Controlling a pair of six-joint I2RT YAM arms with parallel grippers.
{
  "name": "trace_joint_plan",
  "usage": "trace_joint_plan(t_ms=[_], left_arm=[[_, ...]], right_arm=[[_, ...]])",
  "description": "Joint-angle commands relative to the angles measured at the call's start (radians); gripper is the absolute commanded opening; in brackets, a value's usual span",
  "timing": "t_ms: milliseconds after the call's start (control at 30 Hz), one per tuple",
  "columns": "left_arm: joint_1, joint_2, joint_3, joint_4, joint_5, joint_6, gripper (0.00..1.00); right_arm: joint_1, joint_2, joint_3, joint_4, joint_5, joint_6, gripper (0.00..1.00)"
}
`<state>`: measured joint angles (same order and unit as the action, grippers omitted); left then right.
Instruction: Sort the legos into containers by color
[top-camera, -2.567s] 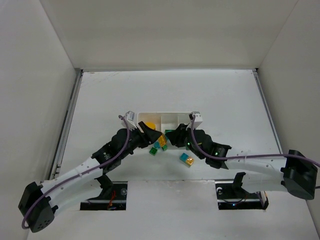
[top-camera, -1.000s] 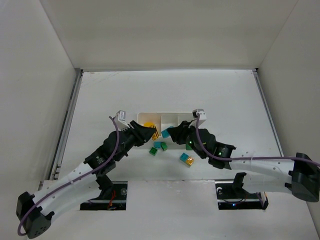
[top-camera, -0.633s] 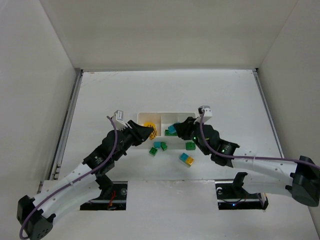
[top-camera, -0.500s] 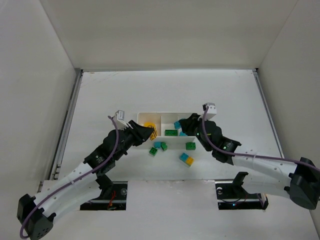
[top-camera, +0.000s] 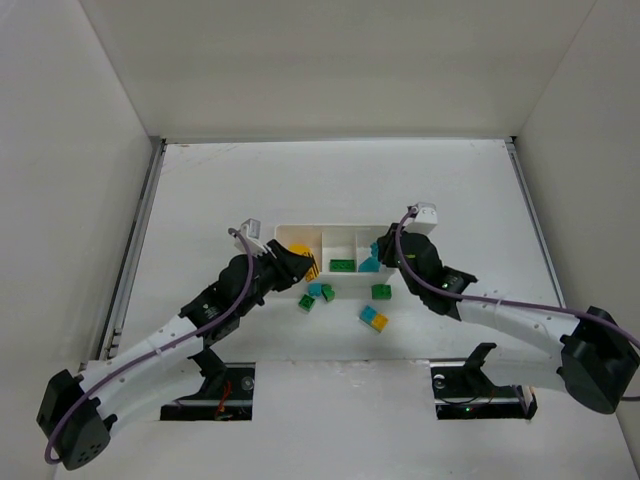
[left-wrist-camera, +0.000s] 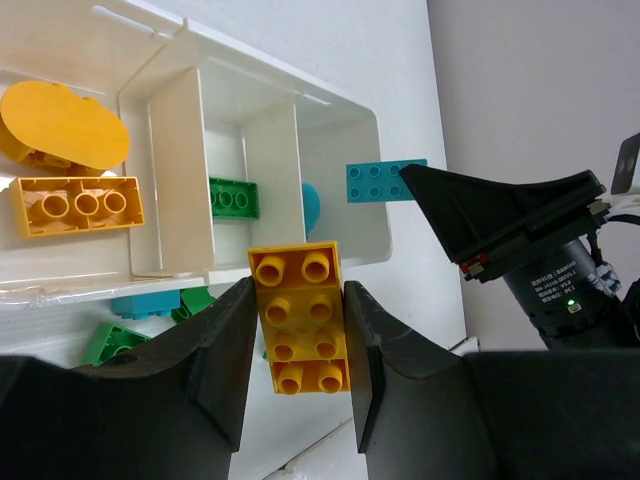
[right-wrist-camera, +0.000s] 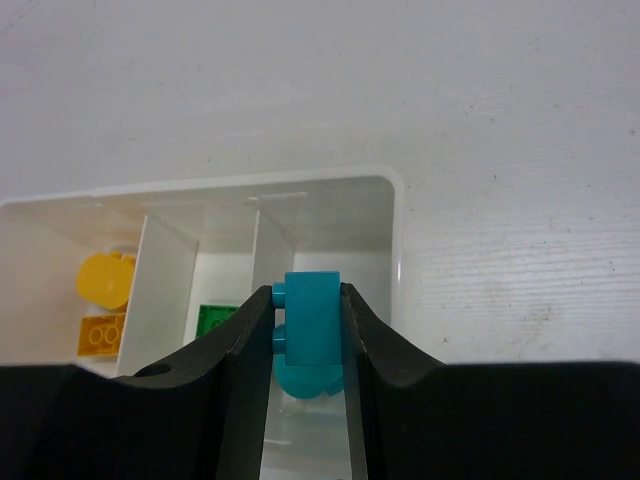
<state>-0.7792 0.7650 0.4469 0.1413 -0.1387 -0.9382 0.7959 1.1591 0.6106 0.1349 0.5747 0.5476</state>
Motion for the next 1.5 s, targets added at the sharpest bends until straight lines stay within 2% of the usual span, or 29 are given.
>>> trace_joint_plan(t_ms=[0,267,300,433,567,700,767,833,900,967,1100,1300,1467], left_arm=[[-0.008,0.002,0.021,0.069,0.005,0.021,0.13],[-0.007,0.003,0.018,0.069,0.004,0.021,0.13],[-0.002,0.008,0.019,0.069,0.005,0.021,0.13],[0.001,0.023,0.033,0.069,0.005,0.030,0.13],[-0.012,0.036,0.055,0.058,-0.001,0.044,0.13],[-0.001,0.039,0.068,0.046,-0.007,0.059,0.13],[0.007,0.036,0.081,0.026,-0.012,0.071,0.13],[0.016,0.039,0.093,-0.002,-0.028,0.093,0.13],[0.025,0.065,0.116,-0.041,-0.053,0.127,0.13],[0.031,0.105,0.139,-0.074,-0.084,0.154,0.13],[0.048,0.212,0.203,-0.124,-0.159,0.223,0.13],[0.064,0.361,0.268,-0.095,-0.229,0.292,0.14],[0.103,0.465,0.320,-0.080,-0.248,0.349,0.17]], right_arm=[[-0.013,0.002,0.035,0.019,0.030,-0.023,0.25],[-0.011,0.031,0.040,0.026,0.030,-0.028,0.28],[-0.011,0.033,0.040,0.026,0.030,-0.028,0.32],[-0.011,0.019,0.049,0.023,0.030,-0.032,0.64],[-0.011,-0.022,0.058,0.014,0.030,-0.054,0.72],[-0.008,-0.079,0.045,0.014,0.036,-0.069,0.72],[-0.002,-0.119,0.011,0.029,0.039,-0.077,0.67],[0.002,-0.162,-0.034,0.054,0.042,-0.074,0.55],[0.002,-0.209,-0.089,0.089,0.053,-0.067,0.35],[0.002,-0.261,-0.129,0.100,0.066,-0.054,0.23],[0.001,-0.300,-0.163,0.126,0.067,-0.035,0.24],[0.012,-0.219,-0.152,0.144,0.063,-0.043,0.30],[0.050,-0.200,-0.147,0.166,0.088,-0.072,0.49]])
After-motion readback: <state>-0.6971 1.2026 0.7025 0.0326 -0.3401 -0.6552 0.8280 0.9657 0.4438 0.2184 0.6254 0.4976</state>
